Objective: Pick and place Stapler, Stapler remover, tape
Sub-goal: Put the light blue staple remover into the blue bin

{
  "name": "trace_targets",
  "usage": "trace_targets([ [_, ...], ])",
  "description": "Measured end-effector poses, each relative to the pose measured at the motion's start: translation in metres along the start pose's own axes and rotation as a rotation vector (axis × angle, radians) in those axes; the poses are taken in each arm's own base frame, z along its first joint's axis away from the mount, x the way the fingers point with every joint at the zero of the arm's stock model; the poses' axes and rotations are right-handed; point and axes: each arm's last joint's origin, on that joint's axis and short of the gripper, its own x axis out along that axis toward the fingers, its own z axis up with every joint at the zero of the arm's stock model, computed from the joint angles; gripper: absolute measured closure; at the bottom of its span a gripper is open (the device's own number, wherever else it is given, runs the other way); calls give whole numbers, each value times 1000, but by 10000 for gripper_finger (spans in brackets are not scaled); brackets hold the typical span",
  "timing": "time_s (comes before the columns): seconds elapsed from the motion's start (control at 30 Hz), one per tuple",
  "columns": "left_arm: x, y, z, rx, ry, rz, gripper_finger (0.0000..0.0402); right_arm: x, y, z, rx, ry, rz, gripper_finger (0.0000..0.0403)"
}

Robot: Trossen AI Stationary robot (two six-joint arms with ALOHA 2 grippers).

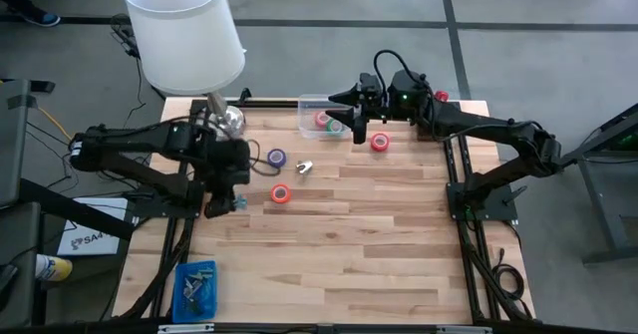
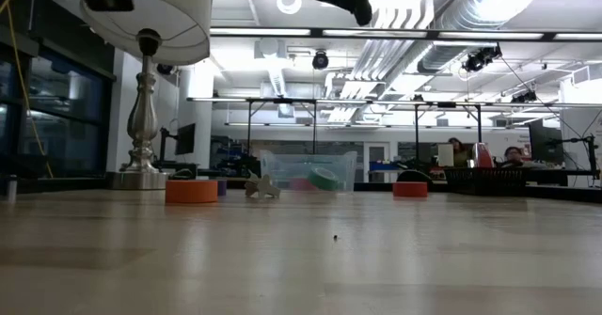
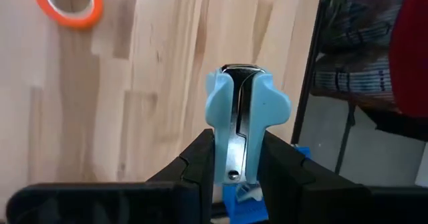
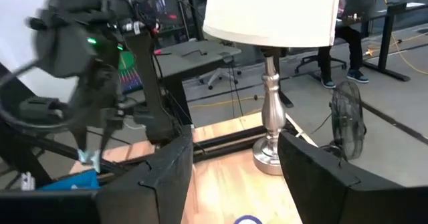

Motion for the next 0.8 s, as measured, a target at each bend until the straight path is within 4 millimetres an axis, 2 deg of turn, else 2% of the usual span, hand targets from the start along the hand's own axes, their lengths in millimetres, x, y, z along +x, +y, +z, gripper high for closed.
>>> trace_targets([
  [0.33, 13, -31, -18, -161, 45, 101, 318, -2, -9, -5, -45, 62, -39, 192],
  [0.6, 26, -57, -34, -336, 23, 178, 318, -9, -29, -5, -47, 84, -114, 192],
  [0.8, 43, -79, -48, -431, 48, 230, 318, -14, -44, -3, -57, 78, -190, 195],
])
